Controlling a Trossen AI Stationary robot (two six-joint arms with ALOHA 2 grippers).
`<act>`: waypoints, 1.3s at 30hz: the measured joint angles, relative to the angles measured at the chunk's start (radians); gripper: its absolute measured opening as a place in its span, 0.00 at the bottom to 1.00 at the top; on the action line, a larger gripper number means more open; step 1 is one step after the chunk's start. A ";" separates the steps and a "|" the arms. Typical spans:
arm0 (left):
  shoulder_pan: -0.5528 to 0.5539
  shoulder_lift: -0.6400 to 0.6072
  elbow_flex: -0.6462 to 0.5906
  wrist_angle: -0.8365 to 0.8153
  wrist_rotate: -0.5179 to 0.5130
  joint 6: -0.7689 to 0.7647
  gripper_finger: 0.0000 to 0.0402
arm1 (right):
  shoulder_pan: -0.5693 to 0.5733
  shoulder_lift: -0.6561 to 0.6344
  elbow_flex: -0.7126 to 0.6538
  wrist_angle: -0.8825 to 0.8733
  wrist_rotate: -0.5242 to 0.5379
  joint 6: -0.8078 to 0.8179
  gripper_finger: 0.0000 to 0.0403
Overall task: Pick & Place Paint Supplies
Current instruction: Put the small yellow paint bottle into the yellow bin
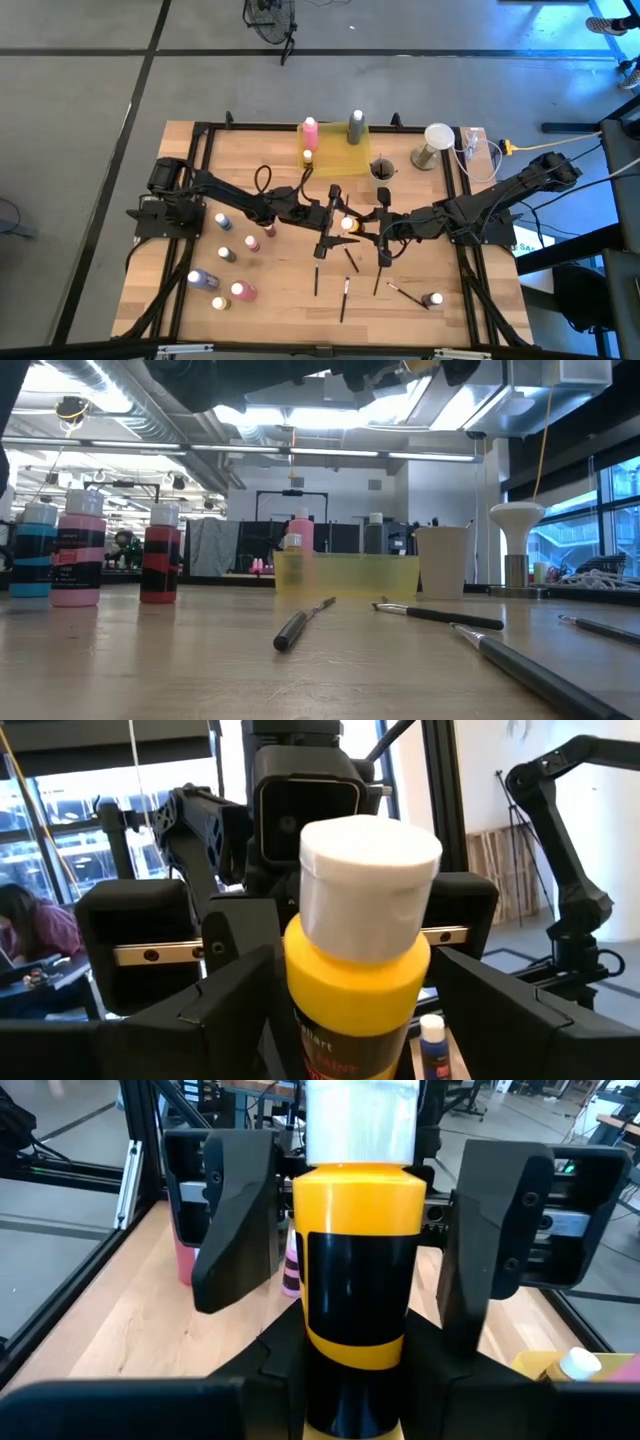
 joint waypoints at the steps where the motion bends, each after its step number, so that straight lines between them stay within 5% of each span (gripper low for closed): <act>1: 0.000 0.000 0.000 0.004 -0.001 0.000 0.66 | 0.000 0.000 0.000 0.003 0.000 0.000 0.26; 19: 0.000 0.001 -0.001 0.013 -0.032 0.005 0.31 | 0.000 -0.001 0.000 -0.004 0.001 0.000 0.27; 29: 0.000 -0.002 -0.001 -0.039 -0.063 0.022 0.30 | 0.003 -0.002 0.001 -0.049 0.010 0.027 0.65; 39: -0.001 -0.089 -0.003 -0.344 -0.197 0.000 0.31 | 0.070 -0.024 0.002 -0.070 0.219 0.053 0.73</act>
